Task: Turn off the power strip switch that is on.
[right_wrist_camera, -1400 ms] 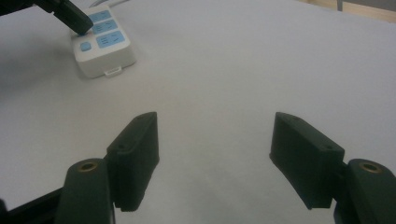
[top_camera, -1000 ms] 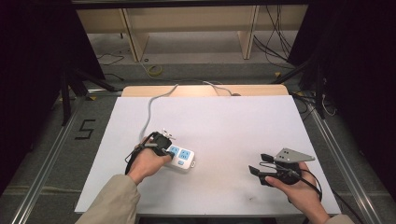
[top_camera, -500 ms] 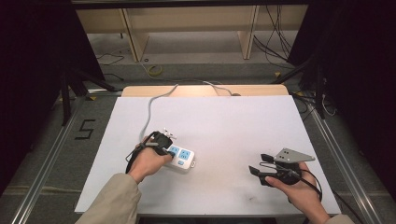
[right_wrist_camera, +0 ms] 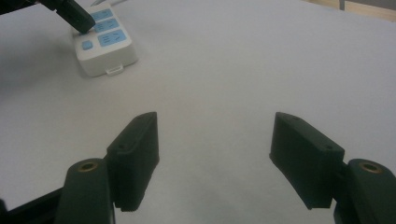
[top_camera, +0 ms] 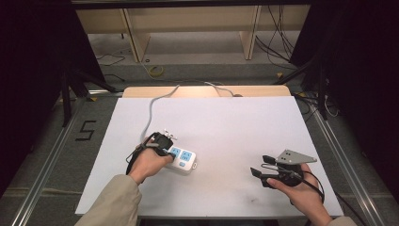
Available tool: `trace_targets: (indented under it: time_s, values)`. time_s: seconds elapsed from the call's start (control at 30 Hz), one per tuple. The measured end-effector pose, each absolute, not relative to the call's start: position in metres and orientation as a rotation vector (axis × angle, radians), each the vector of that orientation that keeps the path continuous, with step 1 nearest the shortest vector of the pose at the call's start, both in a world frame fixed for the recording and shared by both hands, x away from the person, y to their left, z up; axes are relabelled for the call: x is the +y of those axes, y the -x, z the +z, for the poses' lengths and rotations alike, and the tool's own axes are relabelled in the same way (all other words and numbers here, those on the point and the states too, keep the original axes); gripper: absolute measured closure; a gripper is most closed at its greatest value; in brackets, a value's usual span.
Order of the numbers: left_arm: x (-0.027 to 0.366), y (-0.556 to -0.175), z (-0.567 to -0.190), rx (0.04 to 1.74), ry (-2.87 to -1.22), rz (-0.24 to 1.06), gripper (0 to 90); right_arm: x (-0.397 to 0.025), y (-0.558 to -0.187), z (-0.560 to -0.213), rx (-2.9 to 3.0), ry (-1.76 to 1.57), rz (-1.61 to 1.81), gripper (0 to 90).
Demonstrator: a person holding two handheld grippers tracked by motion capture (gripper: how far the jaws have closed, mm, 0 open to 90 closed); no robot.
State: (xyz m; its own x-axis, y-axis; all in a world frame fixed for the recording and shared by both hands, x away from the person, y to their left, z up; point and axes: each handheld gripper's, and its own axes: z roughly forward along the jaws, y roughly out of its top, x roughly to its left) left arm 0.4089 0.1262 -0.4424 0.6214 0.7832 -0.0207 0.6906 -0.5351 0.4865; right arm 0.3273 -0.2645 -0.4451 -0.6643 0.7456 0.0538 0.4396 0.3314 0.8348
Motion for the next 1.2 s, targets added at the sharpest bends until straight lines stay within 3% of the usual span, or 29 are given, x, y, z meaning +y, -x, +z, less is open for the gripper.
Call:
trace_targets:
  time_s: [1.2]
  values:
    - [0.1228,-0.4082,-0.4421,1.165,-2.411,0.296,90.0,-0.2647,-0.3267,-0.4449,2.263,-1.055,1.260,32.8]
